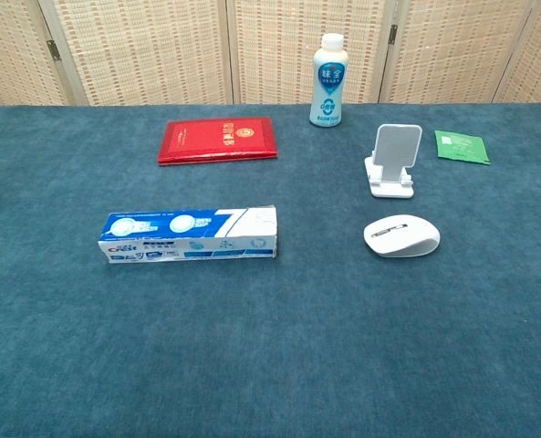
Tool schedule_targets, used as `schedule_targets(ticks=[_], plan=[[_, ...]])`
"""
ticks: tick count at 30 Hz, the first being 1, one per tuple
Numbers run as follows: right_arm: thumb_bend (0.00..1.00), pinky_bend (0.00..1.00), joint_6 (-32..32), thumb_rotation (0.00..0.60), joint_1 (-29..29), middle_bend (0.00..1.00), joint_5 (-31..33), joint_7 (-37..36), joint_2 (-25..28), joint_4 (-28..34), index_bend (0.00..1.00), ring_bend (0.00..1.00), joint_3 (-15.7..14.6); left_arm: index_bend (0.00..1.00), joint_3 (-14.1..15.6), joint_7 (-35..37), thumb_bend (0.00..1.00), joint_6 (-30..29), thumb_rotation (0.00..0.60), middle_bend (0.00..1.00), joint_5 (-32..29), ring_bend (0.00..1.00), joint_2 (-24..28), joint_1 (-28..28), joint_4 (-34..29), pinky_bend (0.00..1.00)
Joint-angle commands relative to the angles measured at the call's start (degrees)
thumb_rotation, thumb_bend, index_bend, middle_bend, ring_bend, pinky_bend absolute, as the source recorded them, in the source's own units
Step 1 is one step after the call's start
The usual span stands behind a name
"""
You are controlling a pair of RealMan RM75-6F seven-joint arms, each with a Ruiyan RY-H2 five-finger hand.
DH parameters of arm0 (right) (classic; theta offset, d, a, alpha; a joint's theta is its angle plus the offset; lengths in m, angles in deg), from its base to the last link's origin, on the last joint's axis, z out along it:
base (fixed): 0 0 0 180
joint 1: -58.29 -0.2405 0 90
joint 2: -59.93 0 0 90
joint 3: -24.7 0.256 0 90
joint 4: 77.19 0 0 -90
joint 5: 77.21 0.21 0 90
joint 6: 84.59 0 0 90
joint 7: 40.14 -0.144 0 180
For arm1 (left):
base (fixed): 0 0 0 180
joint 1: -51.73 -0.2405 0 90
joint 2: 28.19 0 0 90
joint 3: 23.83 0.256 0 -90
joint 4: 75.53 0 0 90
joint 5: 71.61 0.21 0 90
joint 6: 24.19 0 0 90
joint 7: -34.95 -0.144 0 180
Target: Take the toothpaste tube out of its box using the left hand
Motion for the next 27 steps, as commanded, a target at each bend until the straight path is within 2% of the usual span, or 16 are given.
schedule_targets(ticks=[1, 7, 10, 13, 16, 18, 20, 27], plan=[[0.23, 0.00, -0.2, 0.600, 0.0, 0.00, -0.3, 0.6, -0.1, 0.1, 0.00, 0.00, -0.2, 0.02, -0.1, -0.7, 0.29, 0.3, 0.600, 0.03, -0.2, 0.00, -0.5, 0.2, 0.5, 0.00], [0.23, 0.00, 0.0, 0.600, -0.1, 0.00, -0.5, 0.2, 0.0, 0.2, 0.00, 0.00, -0.2, 0.02, 0.7, 1.8, 0.29, 2.0, 0.600, 0.03, 1.2, 0.00, -0.6, 1.2, 1.1, 0.00], [0.23, 0.00, -0.7, 0.600, 0.0, 0.00, -1.8, -1.0, 0.5, 0.1, 0.00, 0.00, -0.5, 0.04, 0.7, 3.6, 0.30, 1.4, 0.600, 0.04, 3.2, 0.00, -2.3, 2.1, 3.5, 0.00], [0.23, 0.00, -1.2, 0.600, 0.0, 0.00, -2.7, -2.5, 0.7, -0.5, 0.00, 0.00, -0.8, 0.06, 0.9, 8.6, 0.30, 2.6, 0.600, 0.10, 4.4, 0.03, -4.9, 3.4, 6.1, 0.00], [0.23, 0.00, -0.7, 0.600, -0.4, 0.00, -3.6, -3.9, 1.1, -1.1, 0.00, 0.00, -1.0, 0.04, 1.8, 13.8, 0.30, 6.5, 0.600, 0.17, 5.1, 0.05, -7.3, 5.5, 8.3, 0.00], [0.23, 0.00, -0.2, 0.600, -0.8, 0.00, -4.4, -5.4, 1.5, -1.4, 0.00, 0.00, -1.4, 0.01, 1.6, 13.7, 0.30, 9.1, 0.600, 0.20, 3.8, 0.06, -8.1, 6.6, 8.6, 0.00], [0.23, 0.00, -0.1, 0.600, -1.0, 0.00, -5.3, -7.1, 2.0, -1.7, 0.00, 0.00, -1.7, 0.01, 0.1, 11.4, 0.30, 10.7, 0.600, 0.22, 1.3, 0.07, -10.0, 7.5, 9.0, 0.00], [0.23, 0.00, -2.2, 0.600, -0.9, 0.00, -7.7, -10.6, 2.2, -3.3, 0.00, 0.00, -2.1, 0.07, -2.9, 4.9, 0.29, 13.3, 0.600, 0.24, -4.0, 0.05, -15.8, 10.0, 10.4, 0.00]])
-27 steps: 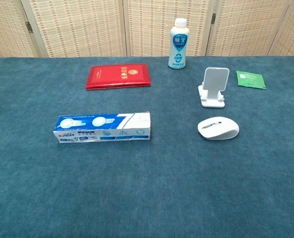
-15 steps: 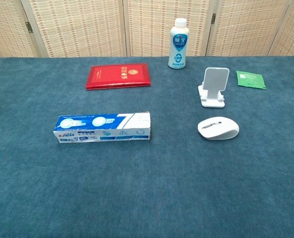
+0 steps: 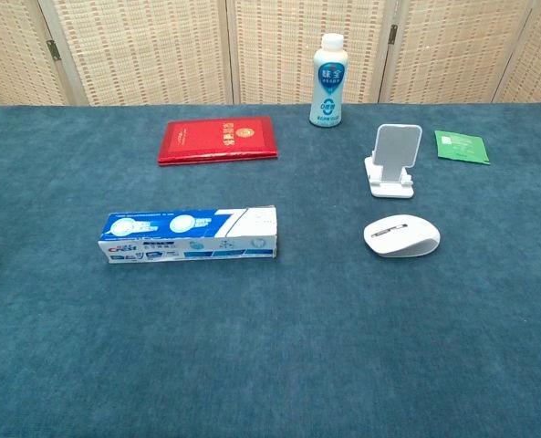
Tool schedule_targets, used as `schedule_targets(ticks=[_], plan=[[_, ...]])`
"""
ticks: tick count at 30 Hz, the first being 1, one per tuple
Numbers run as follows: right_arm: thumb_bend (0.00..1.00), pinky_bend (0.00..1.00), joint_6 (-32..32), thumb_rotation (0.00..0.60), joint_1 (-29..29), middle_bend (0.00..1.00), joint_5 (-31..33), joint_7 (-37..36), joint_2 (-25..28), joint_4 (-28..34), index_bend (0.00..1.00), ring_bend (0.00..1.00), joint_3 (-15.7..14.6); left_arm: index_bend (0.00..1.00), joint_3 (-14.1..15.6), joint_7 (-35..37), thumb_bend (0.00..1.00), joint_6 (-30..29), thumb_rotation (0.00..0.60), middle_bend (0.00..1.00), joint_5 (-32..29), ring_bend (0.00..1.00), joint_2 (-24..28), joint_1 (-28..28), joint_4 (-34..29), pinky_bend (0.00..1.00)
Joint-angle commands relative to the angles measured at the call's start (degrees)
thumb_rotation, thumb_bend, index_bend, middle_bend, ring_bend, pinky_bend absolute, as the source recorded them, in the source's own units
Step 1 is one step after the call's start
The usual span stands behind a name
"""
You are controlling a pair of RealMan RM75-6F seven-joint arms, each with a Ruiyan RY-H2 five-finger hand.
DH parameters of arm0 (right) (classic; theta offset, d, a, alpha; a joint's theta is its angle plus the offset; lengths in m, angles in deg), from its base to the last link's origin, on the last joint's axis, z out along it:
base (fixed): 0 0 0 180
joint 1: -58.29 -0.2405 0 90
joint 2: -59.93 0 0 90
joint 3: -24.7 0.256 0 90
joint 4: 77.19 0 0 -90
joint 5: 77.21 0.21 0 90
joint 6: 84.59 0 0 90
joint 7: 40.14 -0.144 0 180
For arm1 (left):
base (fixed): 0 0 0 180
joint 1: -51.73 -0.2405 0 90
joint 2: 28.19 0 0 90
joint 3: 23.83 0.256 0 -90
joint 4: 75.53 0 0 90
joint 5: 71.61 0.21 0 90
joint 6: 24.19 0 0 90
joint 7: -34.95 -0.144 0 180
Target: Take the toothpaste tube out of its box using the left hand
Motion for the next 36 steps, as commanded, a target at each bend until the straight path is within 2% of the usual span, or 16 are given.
schedule_targets(ticks=[1, 5, 7, 11, 20, 26, 36], plan=[[0.23, 0.00, -0.4, 0.600, -0.1, 0.00, -1.0, -1.2, 0.2, -0.8, 0.00, 0.00, -0.4, 0.06, -1.9, -4.0, 0.29, 1.7, 0.600, 0.24, -2.9, 0.04, -3.0, 1.9, 1.1, 0.00], [0.23, 0.00, -1.0, 0.600, -0.1, 0.00, -2.1, -2.2, 0.4, -1.2, 0.00, 0.00, -0.8, 0.01, -3.8, -9.4, 0.29, 2.7, 0.600, 0.26, -6.5, 0.04, -5.4, 3.1, 1.4, 0.00], [0.23, 0.00, -1.7, 0.600, 0.0, 0.00, -2.5, -2.5, 0.5, -1.4, 0.00, 0.00, -0.8, 0.01, -4.9, -12.9, 0.29, 2.7, 0.600, 0.27, -9.4, 0.04, -8.0, 3.5, 3.0, 0.00], [0.23, 0.00, -2.9, 0.600, 0.4, 0.00, -2.8, -2.8, 0.5, -1.7, 0.00, 0.00, -0.7, 0.02, -6.6, -15.0, 0.29, 3.6, 0.600, 0.28, -13.3, 0.05, -12.1, 4.5, 4.9, 0.00], [0.23, 0.00, -4.2, 0.600, 0.8, 0.00, -3.6, -4.2, 0.9, -2.3, 0.00, 0.00, -1.1, 0.01, -7.9, -20.9, 0.24, 5.0, 0.600, 0.25, -18.0, 0.03, -16.6, 6.6, 4.3, 0.00], [0.23, 0.00, -6.0, 0.600, 1.4, 0.00, -4.2, -5.2, 1.0, -2.8, 0.00, 0.00, -1.1, 0.01, -8.0, -26.7, 0.22, 6.4, 0.600, 0.22, -22.3, 0.02, -16.6, 7.6, -0.8, 0.00], [0.23, 0.00, -8.2, 0.600, 2.2, 0.00, -5.7, -6.6, 1.4, -3.3, 0.00, 0.00, -1.7, 0.02, -9.0, -32.1, 0.21, 5.6, 0.600, 0.22, -25.0, 0.03, -15.1, 9.7, -8.4, 0.00]])
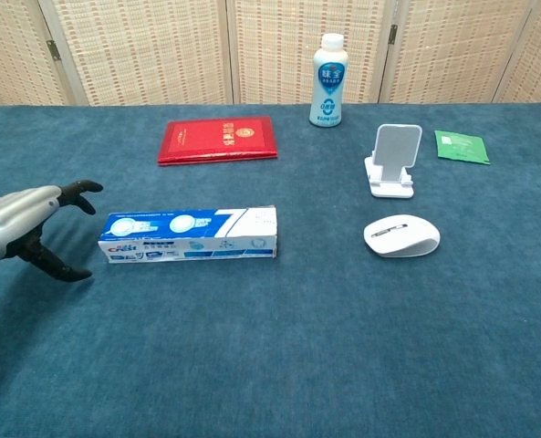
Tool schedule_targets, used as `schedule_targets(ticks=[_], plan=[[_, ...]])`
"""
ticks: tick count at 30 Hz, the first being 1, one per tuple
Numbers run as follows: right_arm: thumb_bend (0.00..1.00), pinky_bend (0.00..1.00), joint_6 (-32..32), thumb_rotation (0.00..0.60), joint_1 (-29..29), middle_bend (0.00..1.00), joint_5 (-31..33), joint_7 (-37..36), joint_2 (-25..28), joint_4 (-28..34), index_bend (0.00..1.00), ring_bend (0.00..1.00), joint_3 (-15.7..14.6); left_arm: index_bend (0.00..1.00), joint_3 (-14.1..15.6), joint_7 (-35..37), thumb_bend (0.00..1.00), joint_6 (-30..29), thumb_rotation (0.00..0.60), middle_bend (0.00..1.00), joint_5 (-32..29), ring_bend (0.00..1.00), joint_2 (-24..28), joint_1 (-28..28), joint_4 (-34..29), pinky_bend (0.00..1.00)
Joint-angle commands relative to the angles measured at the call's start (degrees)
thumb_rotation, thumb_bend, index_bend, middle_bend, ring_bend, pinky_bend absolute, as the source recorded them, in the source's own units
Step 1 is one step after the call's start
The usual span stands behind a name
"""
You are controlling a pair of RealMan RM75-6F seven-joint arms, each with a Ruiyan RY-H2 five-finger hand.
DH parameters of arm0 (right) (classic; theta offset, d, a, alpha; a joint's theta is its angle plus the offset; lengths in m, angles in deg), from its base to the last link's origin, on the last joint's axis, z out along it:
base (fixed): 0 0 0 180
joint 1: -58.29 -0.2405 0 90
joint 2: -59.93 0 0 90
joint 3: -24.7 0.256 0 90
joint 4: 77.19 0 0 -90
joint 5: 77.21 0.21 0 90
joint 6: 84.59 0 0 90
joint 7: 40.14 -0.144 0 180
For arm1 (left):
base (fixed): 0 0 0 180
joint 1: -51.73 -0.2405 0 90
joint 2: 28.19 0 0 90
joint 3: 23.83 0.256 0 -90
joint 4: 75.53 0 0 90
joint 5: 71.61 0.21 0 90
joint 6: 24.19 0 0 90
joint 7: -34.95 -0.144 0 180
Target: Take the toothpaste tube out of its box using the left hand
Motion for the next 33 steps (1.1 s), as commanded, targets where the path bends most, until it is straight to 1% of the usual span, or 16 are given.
schedule_targets(ticks=[1, 6, 11, 14, 18, 27, 33], plan=[[0.23, 0.00, -1.0, 0.600, 0.5, 0.00, -0.6, -0.8, 0.3, -0.2, 0.00, 0.00, -0.3, 0.02, -0.6, -1.1, 0.21, -0.4, 0.600, 0.22, -0.9, 0.03, 1.1, 0.8, -2.0, 0.00], [0.23, 0.00, -5.1, 0.600, 2.3, 0.00, -0.4, -4.9, 1.3, -1.2, 0.00, 0.00, 0.0, 0.03, -1.1, -0.2, 0.21, -0.5, 0.600, 0.22, -1.3, 0.04, 1.7, 1.5, -3.6, 0.00], [0.23, 0.00, -9.1, 0.600, 4.5, 0.00, 2.1, -10.7, 1.8, -3.0, 0.00, 0.00, 1.2, 0.04, -1.2, 0.1, 0.21, 0.4, 0.600, 0.23, -2.3, 0.04, 1.1, 2.7, -2.9, 0.00], [0.23, 0.00, -11.0, 0.600, 5.5, 0.00, 2.6, -13.0, 1.7, -4.1, 0.00, 0.00, 1.6, 0.04, -1.2, 0.1, 0.21, 0.8, 0.600, 0.23, -3.0, 0.05, 0.4, 3.4, -2.1, 0.00], [0.23, 0.00, -12.6, 0.600, 6.3, 0.00, 2.2, -13.9, 1.3, -5.1, 0.00, 0.00, 1.7, 0.05, -1.1, -0.1, 0.21, 0.7, 0.600, 0.25, -3.5, 0.05, -0.4, 4.1, -1.2, 0.00], [0.23, 0.00, -12.7, 0.600, 6.5, 0.00, 1.8, -14.0, 1.1, -5.5, 0.00, 0.00, 1.9, 0.11, -1.0, 0.9, 0.21, -0.6, 0.600, 0.34, -3.5, 0.11, -1.4, 4.6, 0.4, 0.00], [0.23, 0.00, -12.5, 0.600, 6.5, 0.00, 1.5, -13.3, 1.0, -5.3, 0.00, 0.00, 2.0, 0.14, -0.4, 3.3, 0.21, -0.9, 0.600, 0.37, -2.3, 0.14, -2.0, 4.4, 1.1, 0.00]])
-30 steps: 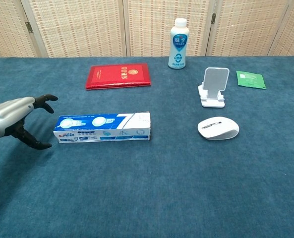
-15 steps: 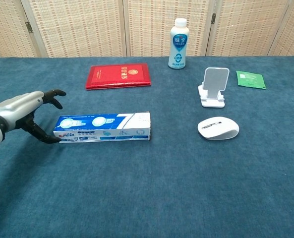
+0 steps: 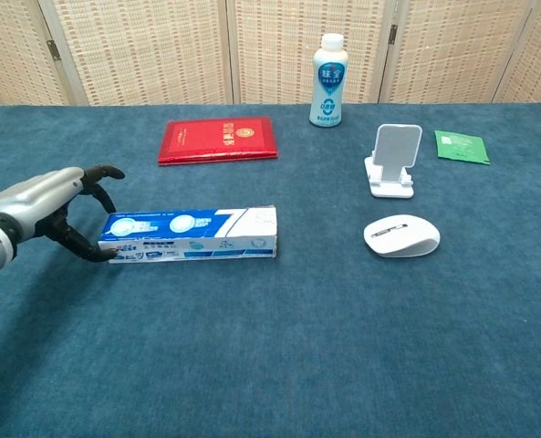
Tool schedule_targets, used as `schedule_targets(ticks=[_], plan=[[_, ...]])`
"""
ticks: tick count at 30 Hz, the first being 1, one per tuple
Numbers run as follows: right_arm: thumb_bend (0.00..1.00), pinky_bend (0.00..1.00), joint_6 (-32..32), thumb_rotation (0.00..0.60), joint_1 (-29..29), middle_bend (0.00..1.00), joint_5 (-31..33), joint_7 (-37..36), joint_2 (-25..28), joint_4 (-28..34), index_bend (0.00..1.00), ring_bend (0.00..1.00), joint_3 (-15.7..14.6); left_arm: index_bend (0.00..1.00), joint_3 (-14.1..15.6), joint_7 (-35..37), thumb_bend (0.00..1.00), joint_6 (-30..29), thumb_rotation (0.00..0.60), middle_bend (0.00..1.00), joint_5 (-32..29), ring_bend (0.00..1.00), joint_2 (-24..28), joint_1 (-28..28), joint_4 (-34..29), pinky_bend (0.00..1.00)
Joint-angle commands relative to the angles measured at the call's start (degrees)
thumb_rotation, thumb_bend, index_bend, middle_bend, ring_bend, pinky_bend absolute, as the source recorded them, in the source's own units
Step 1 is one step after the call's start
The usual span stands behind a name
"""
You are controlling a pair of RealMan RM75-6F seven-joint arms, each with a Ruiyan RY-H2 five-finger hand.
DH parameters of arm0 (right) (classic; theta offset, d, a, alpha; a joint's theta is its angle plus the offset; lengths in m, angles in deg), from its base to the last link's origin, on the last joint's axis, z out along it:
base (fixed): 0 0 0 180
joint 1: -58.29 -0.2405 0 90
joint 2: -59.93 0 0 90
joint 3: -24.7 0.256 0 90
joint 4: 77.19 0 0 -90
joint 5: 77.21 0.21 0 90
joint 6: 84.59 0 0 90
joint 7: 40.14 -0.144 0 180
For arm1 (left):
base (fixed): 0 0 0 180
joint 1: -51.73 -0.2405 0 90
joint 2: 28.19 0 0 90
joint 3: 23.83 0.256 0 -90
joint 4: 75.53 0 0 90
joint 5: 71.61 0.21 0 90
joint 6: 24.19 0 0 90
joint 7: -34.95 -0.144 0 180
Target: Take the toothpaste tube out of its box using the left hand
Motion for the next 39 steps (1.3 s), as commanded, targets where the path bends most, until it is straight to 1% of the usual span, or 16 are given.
schedule_targets(ticks=[1, 4, 8, 12, 15, 23, 30, 34, 39], plan=[[0.23, 0.00, 0.1, 0.600, 0.0, 0.00, -0.1, 0.2, -0.1, 0.1, 0.00, 0.00, 0.0, 0.14, 0.3, 1.5, 0.21, 0.1, 0.600, 0.37, 0.6, 0.14, -0.2, -0.2, 0.4, 0.00], [0.23, 0.00, 0.2, 0.600, 0.0, 0.00, 0.0, 0.3, -0.1, 0.2, 0.00, 0.00, 0.1, 0.15, 0.5, 1.9, 0.21, 0.1, 0.600, 0.38, 0.9, 0.17, -0.3, -0.1, 0.9, 0.01], [0.23, 0.00, 0.2, 0.600, 0.1, 0.00, 0.1, 0.4, -0.2, 0.3, 0.00, 0.00, 0.3, 0.19, 0.5, 3.1, 0.21, -0.3, 0.600, 0.40, 1.7, 0.22, -0.6, -0.1, 1.8, 0.12], [0.23, 0.00, 0.3, 0.600, 0.1, 0.00, 0.1, 0.6, -0.3, 0.3, 0.00, 0.00, 0.4, 0.26, 0.5, 5.7, 0.22, -0.2, 0.600, 0.44, 2.9, 0.28, -1.1, -0.2, 2.8, 0.16], [0.23, 0.00, 0.2, 0.600, 0.1, 0.00, 0.1, 0.6, -0.3, 0.3, 0.00, 0.00, 0.4, 0.29, 0.7, 6.5, 0.22, -0.2, 0.600, 0.47, 3.4, 0.31, -1.4, -0.2, 3.9, 0.18], [0.23, 0.00, 0.6, 0.600, 0.1, 0.00, 0.3, 0.5, -0.3, 0.4, 0.00, 0.00, 0.6, 0.33, 1.3, 9.1, 0.22, -0.3, 0.600, 0.52, 4.9, 0.36, -0.4, -0.9, 3.9, 0.22], [0.23, 0.00, 0.9, 0.600, 0.1, 0.00, -0.6, 2.4, -0.4, 1.0, 0.00, 0.00, 0.3, 0.38, 2.5, 10.2, 0.24, 0.2, 0.600, 0.55, 6.3, 0.40, 4.3, -2.2, 1.0, 0.26], [0.23, 0.00, 1.3, 0.600, 0.0, 0.00, -1.1, 4.2, -0.5, 1.7, 0.00, 0.00, 0.0, 0.38, 3.9, 8.5, 0.26, 0.3, 0.600, 0.55, 8.0, 0.40, 8.4, -2.6, -2.5, 0.26], [0.23, 0.00, 2.9, 0.600, -0.6, 0.00, -1.8, 6.4, -0.5, 2.7, 0.00, 0.00, -0.5, 0.38, 4.9, 5.0, 0.26, -1.9, 0.600, 0.56, 11.3, 0.40, 13.0, -2.9, -7.0, 0.26]])
